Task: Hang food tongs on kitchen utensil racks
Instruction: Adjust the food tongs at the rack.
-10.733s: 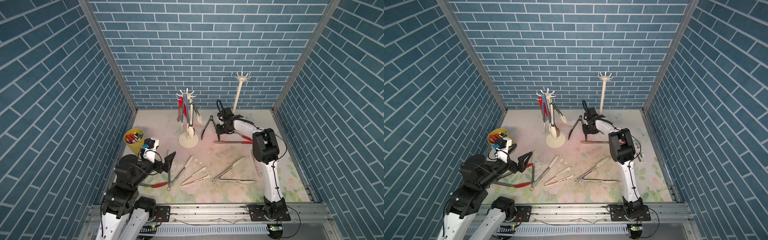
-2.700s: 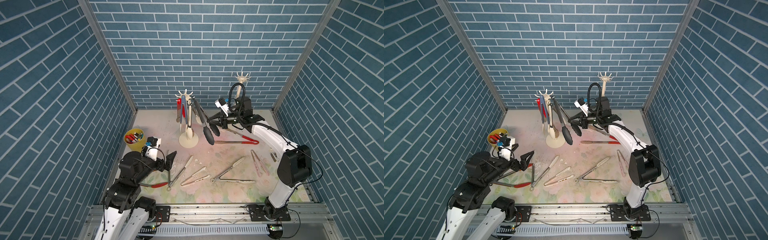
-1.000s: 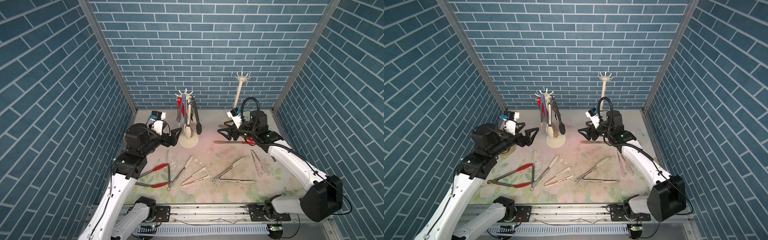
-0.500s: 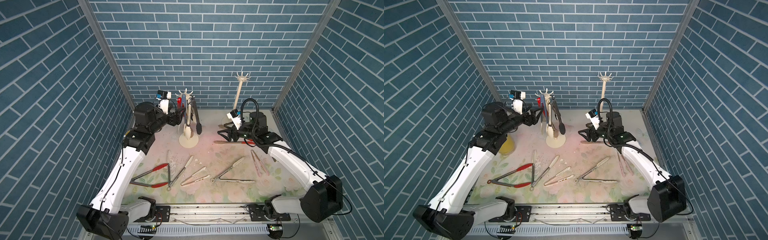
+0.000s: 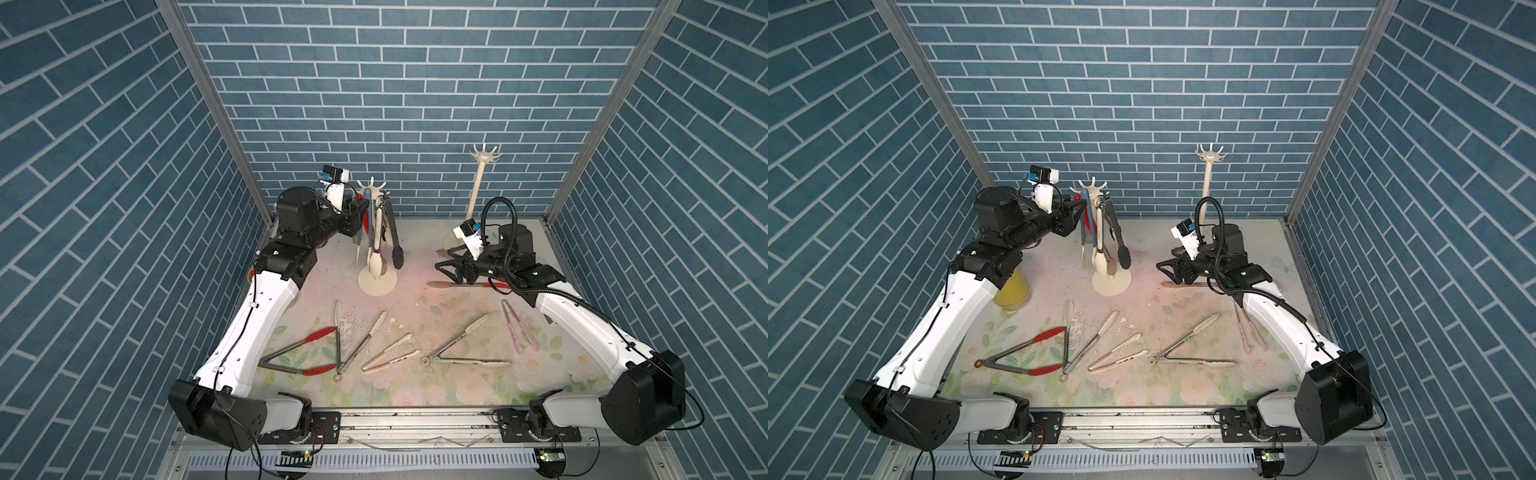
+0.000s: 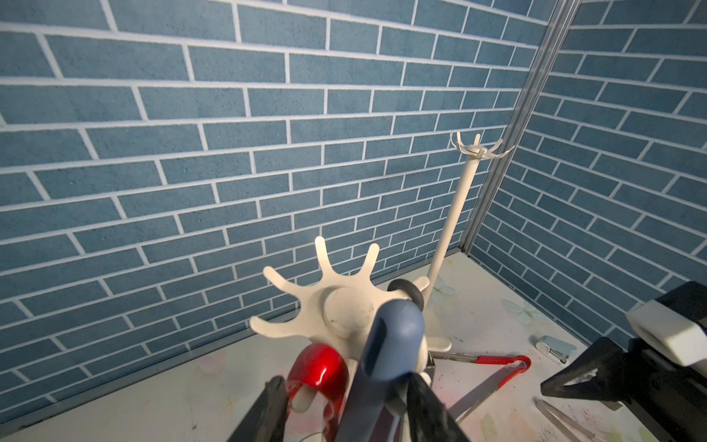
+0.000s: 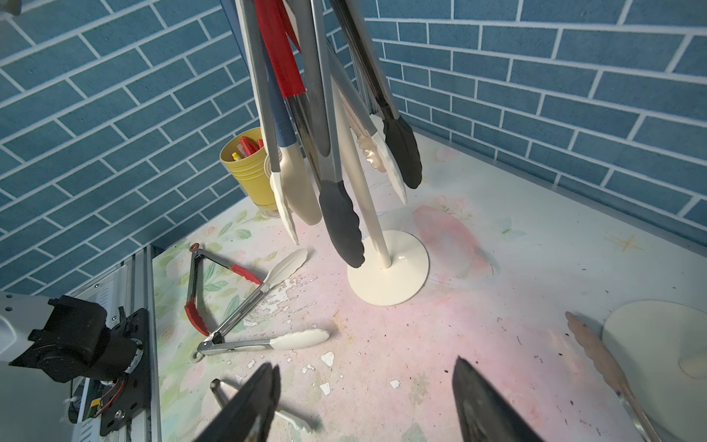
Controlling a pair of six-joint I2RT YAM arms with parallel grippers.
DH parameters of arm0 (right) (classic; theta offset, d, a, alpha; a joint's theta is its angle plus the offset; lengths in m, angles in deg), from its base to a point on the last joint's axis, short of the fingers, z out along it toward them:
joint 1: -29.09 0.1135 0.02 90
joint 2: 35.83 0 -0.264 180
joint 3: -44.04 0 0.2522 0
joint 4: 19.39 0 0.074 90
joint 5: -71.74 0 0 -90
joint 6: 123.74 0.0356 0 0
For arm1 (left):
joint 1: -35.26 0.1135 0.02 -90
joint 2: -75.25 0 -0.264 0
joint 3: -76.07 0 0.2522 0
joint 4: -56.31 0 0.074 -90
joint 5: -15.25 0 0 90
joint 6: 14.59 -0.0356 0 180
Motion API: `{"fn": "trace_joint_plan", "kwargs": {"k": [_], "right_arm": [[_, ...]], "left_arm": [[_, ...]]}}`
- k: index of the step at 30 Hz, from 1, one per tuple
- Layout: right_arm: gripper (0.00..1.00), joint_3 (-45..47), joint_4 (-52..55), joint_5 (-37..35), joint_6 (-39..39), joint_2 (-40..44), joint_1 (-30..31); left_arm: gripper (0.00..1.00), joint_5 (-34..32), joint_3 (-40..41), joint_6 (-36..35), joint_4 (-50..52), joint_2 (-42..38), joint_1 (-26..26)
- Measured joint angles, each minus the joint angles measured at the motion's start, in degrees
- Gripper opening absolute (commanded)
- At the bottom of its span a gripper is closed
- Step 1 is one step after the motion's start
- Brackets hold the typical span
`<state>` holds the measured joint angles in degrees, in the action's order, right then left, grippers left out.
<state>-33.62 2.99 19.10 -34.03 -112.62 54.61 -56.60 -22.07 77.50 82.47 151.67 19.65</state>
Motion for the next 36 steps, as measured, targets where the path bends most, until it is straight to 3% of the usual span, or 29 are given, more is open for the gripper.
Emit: {"fn": "trace_joint_plan", "kwargs": {"k": [15, 22, 30, 36], "right_arm": [[0.71, 0.0, 1.2, 0.7, 0.0, 0.0, 0.0], [0.71, -0.1, 2.0, 1.1, 0.0, -0.1, 0.0], [0.71, -0.3, 2.6, 1.5, 0.0, -0.1, 0.1], [0.71, -0.3, 2.8, 1.8, 0.0, -0.1, 0.1]], "left_arm": [[0.4, -0.1, -3.4, -3.6, 2.5, 2.8, 0.0], [0.66, -0.2, -2.4, -3.7, 2.7, 1.9, 0.7], [0.69, 3.2, 0.2, -1.7, 0.3, -3.4, 1.4], [0.69, 4.5, 0.2, -0.7, -1.3, -2.1, 1.3]]}}
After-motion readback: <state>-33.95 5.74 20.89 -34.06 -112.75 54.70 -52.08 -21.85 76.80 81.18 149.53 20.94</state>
